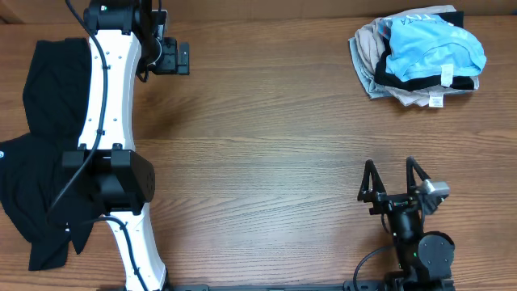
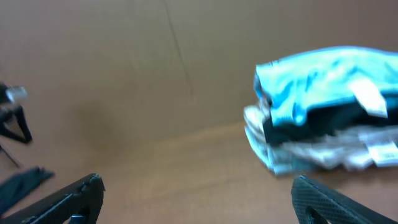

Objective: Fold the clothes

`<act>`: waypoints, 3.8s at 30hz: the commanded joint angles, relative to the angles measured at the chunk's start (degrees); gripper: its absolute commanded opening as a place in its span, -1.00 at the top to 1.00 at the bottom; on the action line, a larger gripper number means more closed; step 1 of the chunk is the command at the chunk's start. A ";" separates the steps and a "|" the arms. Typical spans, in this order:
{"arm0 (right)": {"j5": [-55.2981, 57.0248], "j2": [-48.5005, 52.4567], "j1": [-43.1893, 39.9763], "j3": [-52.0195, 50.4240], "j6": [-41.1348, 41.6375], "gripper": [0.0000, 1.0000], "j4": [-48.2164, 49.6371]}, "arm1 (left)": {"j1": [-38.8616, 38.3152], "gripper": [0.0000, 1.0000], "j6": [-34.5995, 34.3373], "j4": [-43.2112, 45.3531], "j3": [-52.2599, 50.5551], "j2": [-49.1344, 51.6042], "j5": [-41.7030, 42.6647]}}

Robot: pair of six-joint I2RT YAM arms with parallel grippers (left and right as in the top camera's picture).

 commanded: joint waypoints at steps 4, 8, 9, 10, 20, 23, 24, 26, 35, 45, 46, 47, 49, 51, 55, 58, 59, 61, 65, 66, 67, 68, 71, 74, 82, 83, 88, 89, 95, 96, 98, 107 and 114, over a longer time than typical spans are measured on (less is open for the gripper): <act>0.74 -0.59 0.55 -0.61 0.02 -1.00 -4.57 | -0.11 -1.00 1.25 0.02 -0.26 -0.94 0.63; 0.76 -0.59 0.52 -0.61 0.02 -1.00 -4.44 | -0.11 -1.00 1.25 0.02 -0.26 -0.94 0.63; 0.74 -0.59 0.52 -0.61 0.02 -1.00 -4.46 | -0.11 -1.00 1.25 0.02 -0.26 -0.94 0.63; 0.76 -0.59 0.52 -0.61 0.02 -1.00 -4.44 | -0.11 -0.99 1.25 0.02 -0.26 -0.94 0.63; 0.76 -0.59 0.52 -0.61 0.02 -1.00 -4.44 | -0.11 -1.00 1.25 0.02 -0.24 -0.94 0.63; 0.74 -0.59 0.52 -0.61 0.02 -1.00 -4.44 | -0.22 -1.00 1.25 0.02 -0.26 -0.94 0.63; 0.74 -0.59 0.52 -0.61 0.02 -1.00 -4.44 | -0.22 -1.00 1.25 0.02 -0.26 -0.94 0.63; 0.74 -0.59 0.52 -0.61 0.02 -1.00 -4.44 | -0.13 -0.99 1.25 0.02 -0.26 -0.94 0.63; 0.74 -0.59 0.52 -0.61 0.02 -1.00 -4.44 | -2.34 -1.00 1.25 0.02 -0.26 -2.16 0.61; 0.74 -0.59 0.52 -0.61 0.02 -1.00 -4.44 | -9.92 -0.99 1.25 0.31 -4.72 -16.39 0.63; 0.74 -0.59 0.52 -0.61 0.02 -1.00 -4.44 | -10.47 -1.00 1.25 0.44 -6.64 -18.58 0.63; 0.74 -0.59 0.52 -0.61 0.02 -1.00 -4.44 | -10.93 -0.99 1.25 0.70 -9.29 -21.29 0.63; 0.76 -0.59 0.52 -0.61 0.02 -1.00 -4.44 | -11.10 -1.00 1.73 2.89 -14.84 -26.10 -2.62; 0.74 -0.59 0.52 -0.61 0.02 -1.00 -4.44 | -10.82 -1.00 1.68 4.83 -22.21 -31.80 -5.16; 0.76 -0.59 0.52 -0.61 0.02 -1.00 -4.44 | -8.96 -1.00 0.57 14.67 -38.07 -42.18 -4.81; 0.76 -0.59 0.52 -0.61 0.02 -1.00 -4.44 | -6.86 -0.99 -0.26 27.69 -52.76 -50.73 -1.92; 0.74 -0.59 0.52 -0.61 0.02 -1.00 -4.46 | -6.05 -0.99 -0.26 32.37 -57.61 -53.40 -0.44; 0.76 -0.59 0.52 -0.61 0.02 -1.00 -4.44 | -4.24 -1.00 -0.26 42.84 -68.50 -59.43 2.97; 0.76 -0.59 0.52 -0.61 0.02 -1.00 -4.44 | -1.62 -1.00 -0.28 61.42 -87.34 -70.18 6.84; 0.74 -0.59 0.52 -0.61 0.02 -1.00 -4.44 | -1.11 -1.00 -0.31 66.82 -92.37 -73.13 7.21; 0.74 -0.59 0.52 -0.61 0.02 -1.00 -4.46 | -0.87 -0.99 -0.48 70.47 -95.89 -75.25 7.17; 0.74 -0.59 0.52 -0.61 0.02 -1.00 -4.44 | -0.63 -1.00 -0.46 75.19 -100.54 -78.20 7.15; 0.74 -0.59 0.52 -0.61 0.02 -1.00 -4.44 | 0.22 -0.99 -0.46 85.55 -111.30 -86.09 7.15; 0.74 -0.59 0.52 -0.61 0.02 -1.00 -4.44 | 1.51 -1.00 -0.72 92.21 -120.26 -94.23 7.15; 0.76 -0.59 0.52 -0.61 0.02 -1.00 -4.44 | 5.35 -0.99 -2.23 93.00 -132.74 -111.27 7.17; 0.74 -0.59 0.52 -0.61 0.02 -1.00 -4.46 | 5.46 -0.99 -2.25 93.02 -133.79 -112.56 7.21; 0.74 -0.59 0.52 -0.61 0.02 -1.00 -4.44 | 5.53 -1.00 -2.62 87.10 -135.08 -117.66 7.10; 0.76 -0.59 0.52 -0.61 0.02 -1.00 -4.44 | 5.53 -0.99 -2.56 84.13 -135.08 -119.12 6.97; 0.74 -0.59 0.52 -0.61 0.02 -1.00 -4.44 | 5.53 -0.99 -2.38 77.22 -135.08 -125.17 6.47; 0.74 -0.59 0.52 -0.61 0.02 -1.00 -4.44 | 5.53 -1.00 -2.40 77.24 -135.08 -126.35 6.49; 0.74 -0.59 0.52 -0.61 0.02 -1.00 -4.44 | 5.53 -1.00 -2.40 78.44 -135.05 -127.03 6.51; 0.76 -0.59 0.52 -0.61 0.02 -1.00 -4.46 | 5.53 -1.00 -2.40 77.37 -135.05 -126.90 6.49; 0.76 -0.59 0.52 -0.61 0.02 -1.00 -4.46 | 5.53 -1.00 -2.40 77.37 -135.05 -126.90 6.49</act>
